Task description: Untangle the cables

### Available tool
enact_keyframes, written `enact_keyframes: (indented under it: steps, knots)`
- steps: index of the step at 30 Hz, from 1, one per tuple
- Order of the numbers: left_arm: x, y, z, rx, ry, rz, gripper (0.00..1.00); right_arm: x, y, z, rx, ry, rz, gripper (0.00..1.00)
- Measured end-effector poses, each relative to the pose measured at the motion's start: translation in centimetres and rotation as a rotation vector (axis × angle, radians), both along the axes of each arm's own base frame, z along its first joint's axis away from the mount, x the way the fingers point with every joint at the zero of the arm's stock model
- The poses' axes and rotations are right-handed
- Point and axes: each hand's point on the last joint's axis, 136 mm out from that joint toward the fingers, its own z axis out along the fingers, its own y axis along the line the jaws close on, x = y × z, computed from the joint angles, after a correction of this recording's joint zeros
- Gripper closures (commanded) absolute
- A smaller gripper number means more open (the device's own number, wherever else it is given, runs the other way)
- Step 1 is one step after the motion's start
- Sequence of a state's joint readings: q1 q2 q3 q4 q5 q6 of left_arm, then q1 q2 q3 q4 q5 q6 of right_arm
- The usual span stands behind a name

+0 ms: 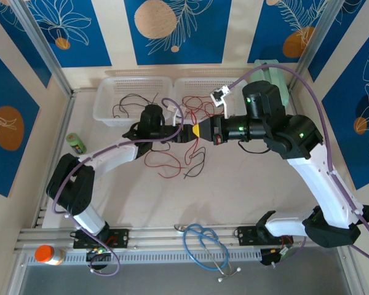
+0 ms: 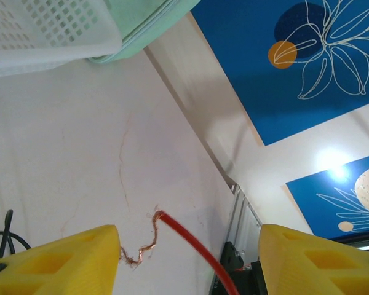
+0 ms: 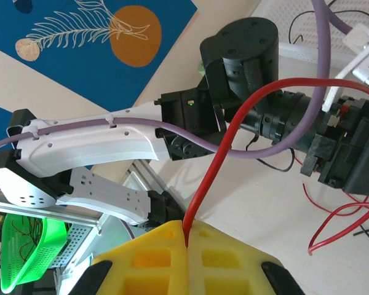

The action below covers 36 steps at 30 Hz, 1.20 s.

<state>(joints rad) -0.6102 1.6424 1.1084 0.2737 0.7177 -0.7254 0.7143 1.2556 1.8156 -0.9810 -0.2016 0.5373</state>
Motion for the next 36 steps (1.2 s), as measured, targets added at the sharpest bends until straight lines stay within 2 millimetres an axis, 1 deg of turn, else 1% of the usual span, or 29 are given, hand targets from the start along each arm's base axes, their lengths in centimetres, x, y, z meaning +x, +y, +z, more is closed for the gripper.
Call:
enact_keyframes:
  steps: [3,5,16,18,21,24,26,28,31,34,36]
  knots:
    - [-0.3,0.0,-0.5,0.016,0.011,-0.006,0.38,0.1,0.0,0.3,0.005,-0.007,0.0,1.0]
    - [-0.4,0.0,-0.6,0.022,0.008,-0.01,0.42,0.1,0.1,0.4,0.008,-0.011,0.001,1.0]
    - [-0.6,-0.1,-1.0,0.038,0.016,-0.014,0.75,0.5,0.5,0.5,0.016,-0.021,0.003,1.0]
    - [-0.5,0.0,-1.1,0.043,0.008,-0.009,0.84,0.5,0.5,0.3,0.012,-0.017,0.004,1.0]
    - [-0.3,0.1,-1.3,0.054,-0.005,0.005,0.94,0.5,0.5,0.3,0.012,-0.017,0.004,1.0]
    - [0.1,0.3,-1.7,0.077,-0.01,0.03,0.99,0.5,0.5,0.4,0.013,-0.019,0.003,1.0]
    - [0.4,0.6,-1.9,0.098,-0.02,0.053,1.0,0.4,0.4,0.4,0.013,-0.021,0.001,1.0]
    - [0.7,1.1,-2.3,0.128,-0.024,0.084,1.0,0.3,0.2,0.5,0.012,-0.025,-0.005,1.0]
    - [1.8,2.5,-2.9,0.179,-0.033,0.158,1.0,-0.2,-0.6,1.3,0.019,-0.043,-0.019,1.0]
    - [2.8,4.6,-4.2,0.235,-0.027,0.245,1.0,-1.1,-1.8,2.9,0.044,-0.088,-0.039,1.0]
    - [3.9,6.8,-5.7,0.28,-0.006,0.319,1.0,-1.8,-3.0,4.0,0.062,-0.127,-0.061,1.0]
